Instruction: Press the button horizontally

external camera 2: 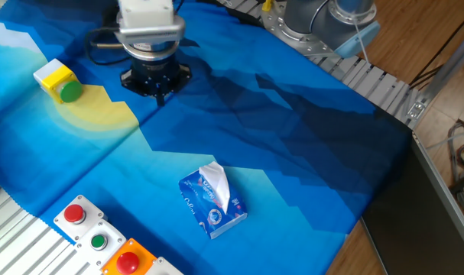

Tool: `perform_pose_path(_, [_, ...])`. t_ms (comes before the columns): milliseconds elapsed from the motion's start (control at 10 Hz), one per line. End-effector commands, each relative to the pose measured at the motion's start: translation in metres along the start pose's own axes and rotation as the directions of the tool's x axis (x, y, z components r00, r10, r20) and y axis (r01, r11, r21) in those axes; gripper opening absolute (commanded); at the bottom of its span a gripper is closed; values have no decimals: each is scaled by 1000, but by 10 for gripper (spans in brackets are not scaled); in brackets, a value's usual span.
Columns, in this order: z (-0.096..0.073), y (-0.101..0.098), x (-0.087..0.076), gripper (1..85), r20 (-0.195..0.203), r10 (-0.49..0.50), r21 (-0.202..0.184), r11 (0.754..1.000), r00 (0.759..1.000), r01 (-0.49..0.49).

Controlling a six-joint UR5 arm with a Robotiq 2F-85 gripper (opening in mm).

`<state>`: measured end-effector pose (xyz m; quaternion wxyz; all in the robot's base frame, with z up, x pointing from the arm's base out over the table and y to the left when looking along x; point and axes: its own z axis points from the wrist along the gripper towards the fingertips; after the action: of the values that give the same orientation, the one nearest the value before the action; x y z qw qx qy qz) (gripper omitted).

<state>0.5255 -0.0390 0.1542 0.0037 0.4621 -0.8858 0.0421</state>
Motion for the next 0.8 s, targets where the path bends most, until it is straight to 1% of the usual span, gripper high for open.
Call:
perform_pose_path(0, [7, -4, 8, 10, -21, -84, 14, 996, 996, 84])
perform_pose_path(200, [11, -1, 0, 10, 1, -88, -1, 996, 996, 88])
perform_pose_path(300, [12, -3, 1, 10, -6, -87, 3, 996, 996, 87])
perform_pose_path(500, [16, -1, 1, 10, -3, -74, 0, 997, 997, 74])
perform_pose_path(700, [19, 0, -1, 10, 11, -60, 2, 998, 998, 60])
